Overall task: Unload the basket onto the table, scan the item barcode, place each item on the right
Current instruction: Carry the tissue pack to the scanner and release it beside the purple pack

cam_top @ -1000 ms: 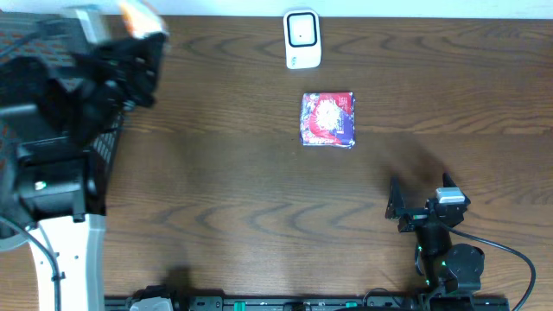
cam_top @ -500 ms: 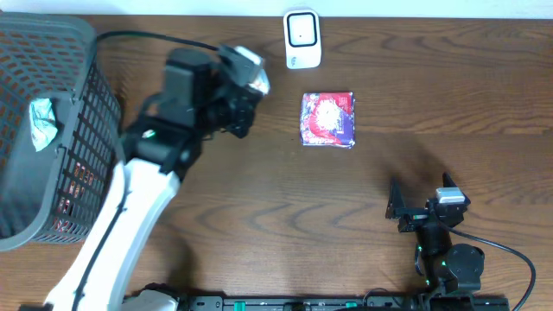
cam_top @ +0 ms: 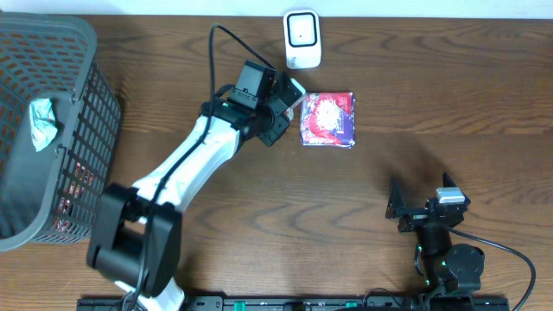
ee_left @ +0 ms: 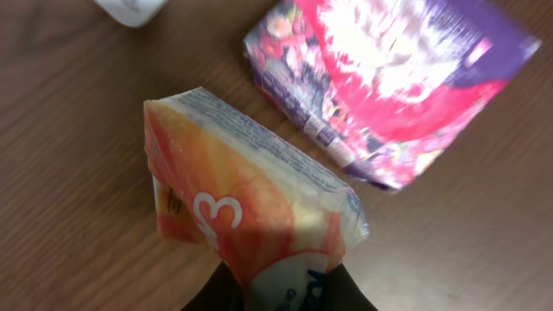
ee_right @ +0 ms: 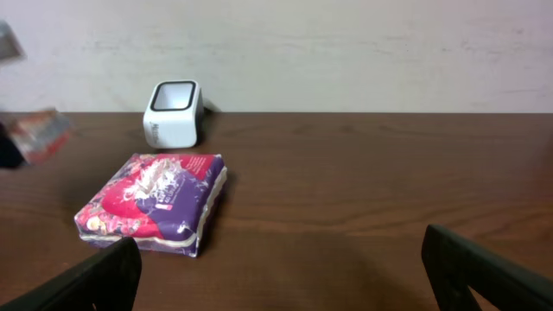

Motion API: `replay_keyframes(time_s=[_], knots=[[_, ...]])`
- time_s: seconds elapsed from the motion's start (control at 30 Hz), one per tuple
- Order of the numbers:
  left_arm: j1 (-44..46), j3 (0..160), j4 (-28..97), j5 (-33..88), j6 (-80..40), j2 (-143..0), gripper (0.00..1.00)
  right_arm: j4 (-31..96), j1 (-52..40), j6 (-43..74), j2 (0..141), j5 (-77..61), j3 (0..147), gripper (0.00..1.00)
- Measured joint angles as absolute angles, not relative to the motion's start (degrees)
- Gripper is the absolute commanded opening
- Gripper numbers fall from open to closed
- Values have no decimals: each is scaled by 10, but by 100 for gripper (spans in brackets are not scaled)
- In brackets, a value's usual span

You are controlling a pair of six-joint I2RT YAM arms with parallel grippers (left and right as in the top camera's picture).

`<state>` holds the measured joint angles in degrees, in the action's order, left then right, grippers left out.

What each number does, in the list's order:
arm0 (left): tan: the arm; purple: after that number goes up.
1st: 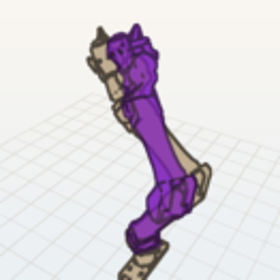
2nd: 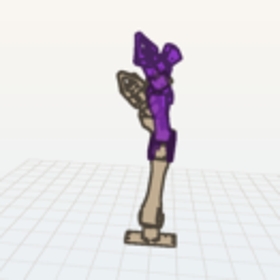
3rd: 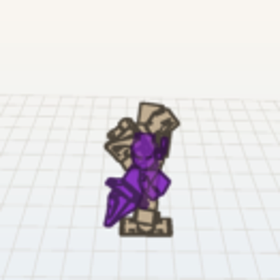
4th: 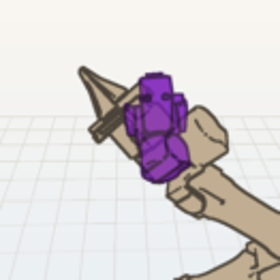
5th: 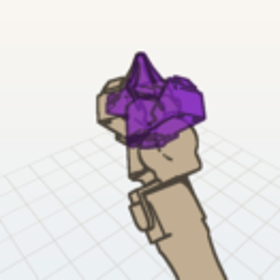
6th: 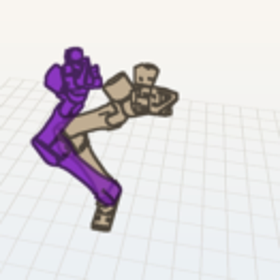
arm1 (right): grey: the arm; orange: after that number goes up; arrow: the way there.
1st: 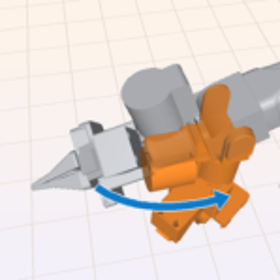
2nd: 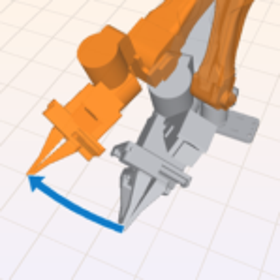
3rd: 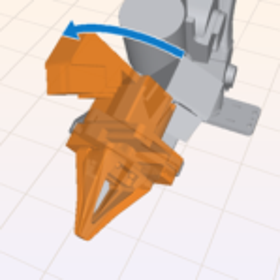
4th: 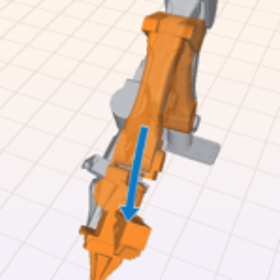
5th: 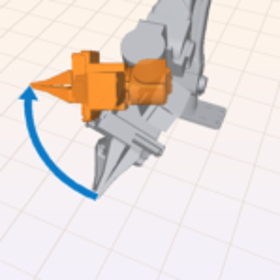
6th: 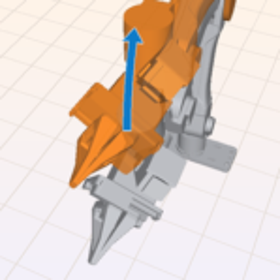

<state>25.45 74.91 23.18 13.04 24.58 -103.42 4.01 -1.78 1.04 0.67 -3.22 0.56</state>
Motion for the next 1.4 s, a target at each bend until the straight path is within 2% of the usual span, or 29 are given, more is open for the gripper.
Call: replay_keyframes(time_s=[0.27, 0.57, 0.6, 0.7, 0.77, 0.8, 0.83, 0.87, 1.17, 1.4], knots=[[255, 749, 180, 129, 286, -1079, 7, 40, -18, 10, 7, -32, 6, 99], [255, 749, 177, 135, 290, -1103, 9, 40, -18, 10, 7, -32, 6, 99], [255, 749, 177, 139, 290, -1106, 15, 40, -18, 10, 7, -32, 6, 99], [255, 749, 177, 147, 291, -1110, 57, 40, -18, 10, 7, -32, 6, 99], [255, 749, 177, 151, 296, -1111, 59, 40, -18, 10, 7, -32, 6, 99], [255, 749, 178, 151, 296, -1111, 66, 40, -18, 10, 7, -32, 6, 99], [255, 749, 178, 151, 297, -1111, 80, 40, -18, 10, 7, -32, 6, 99], [255, 749, 178, 151, 300, -1111, 84, 40, -18, 10, 7, -32, 6, 99], [254, 749, 172, 151, 299, -1095, 93, 40, -18, 10, 7, -32, 6, 99], [243, 748, 147, 125, 299, -958, 97, 40, -18, 10, 7, -32, 6, 99]])
